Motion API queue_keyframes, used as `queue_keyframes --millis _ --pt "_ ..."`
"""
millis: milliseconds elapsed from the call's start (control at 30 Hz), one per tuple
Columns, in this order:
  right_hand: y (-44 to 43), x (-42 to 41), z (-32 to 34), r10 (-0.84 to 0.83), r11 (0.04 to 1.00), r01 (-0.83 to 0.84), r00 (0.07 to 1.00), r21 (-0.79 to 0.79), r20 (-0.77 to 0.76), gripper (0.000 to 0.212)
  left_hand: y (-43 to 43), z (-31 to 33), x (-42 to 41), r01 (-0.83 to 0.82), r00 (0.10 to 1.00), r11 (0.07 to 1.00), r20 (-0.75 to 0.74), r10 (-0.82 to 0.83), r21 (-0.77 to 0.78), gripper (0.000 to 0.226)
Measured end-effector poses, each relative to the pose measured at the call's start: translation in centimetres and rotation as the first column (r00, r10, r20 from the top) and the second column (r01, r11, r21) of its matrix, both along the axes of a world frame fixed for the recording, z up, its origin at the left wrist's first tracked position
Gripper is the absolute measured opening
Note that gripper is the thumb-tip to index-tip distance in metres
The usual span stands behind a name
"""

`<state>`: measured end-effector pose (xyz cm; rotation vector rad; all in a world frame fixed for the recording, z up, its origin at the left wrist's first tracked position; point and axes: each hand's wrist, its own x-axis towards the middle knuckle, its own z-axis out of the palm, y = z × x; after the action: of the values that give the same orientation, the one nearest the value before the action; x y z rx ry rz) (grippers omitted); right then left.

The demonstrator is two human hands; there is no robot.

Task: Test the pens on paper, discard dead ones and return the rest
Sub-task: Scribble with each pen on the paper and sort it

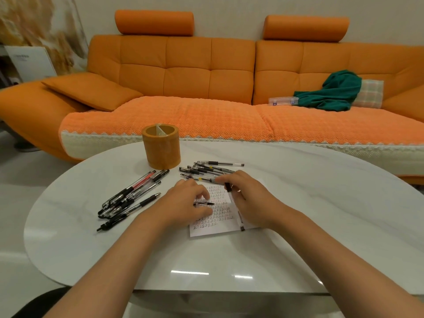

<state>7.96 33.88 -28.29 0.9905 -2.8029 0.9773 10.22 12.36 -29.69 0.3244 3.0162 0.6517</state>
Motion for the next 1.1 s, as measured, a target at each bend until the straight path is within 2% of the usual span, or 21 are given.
queue_keyframes --millis 100,167,200,267,367,600,767,1100 --pt "0.0 0.2 -0.4 0.041 0.996 -0.037 0.998 -0.085 0.044 0.030 0.1 -0.1 0.1 -0.009 1.000 1.000 0.016 0.009 0.004 0.039" --pt "-0.5 0.8 -0.3 0.053 0.971 -0.003 0.977 -0.237 0.205 0.009 0.2 -0.1 0.1 -0.012 1.000 1.000 0.016 0.012 0.002 0.041" --pt "-0.7 1.0 -0.3 0.069 0.949 0.028 0.953 -0.313 0.295 0.005 0.2 -0.1 0.1 -0.014 1.000 1.000 0.015 0.014 0.005 0.042" --pt "-1.1 1.5 -0.5 0.110 0.903 0.092 0.896 -0.421 0.431 0.010 0.2 -0.1 0.1 -0.019 1.000 1.000 0.019 0.019 0.014 0.043" --pt "-1.2 2.0 -0.7 0.118 0.885 0.143 0.852 -0.443 0.511 0.017 0.1 -0.2 0.0 -0.019 1.000 1.000 0.019 0.018 0.018 0.044" --pt "-0.8 1.8 -1.3 0.111 0.932 0.073 0.874 -0.354 0.472 0.022 0.0 0.0 0.0 -0.010 0.999 1.000 0.034 0.010 0.008 0.046" --pt "-0.6 1.8 -1.5 0.081 0.938 0.084 0.889 -0.335 0.450 0.024 0.1 0.0 0.1 -0.013 0.999 1.000 0.042 0.013 -0.010 0.055" --pt "-0.6 1.9 -2.1 0.092 0.953 0.030 0.920 -0.302 0.382 0.024 0.3 0.2 0.0 -0.030 0.996 0.999 0.079 0.029 0.012 0.057"
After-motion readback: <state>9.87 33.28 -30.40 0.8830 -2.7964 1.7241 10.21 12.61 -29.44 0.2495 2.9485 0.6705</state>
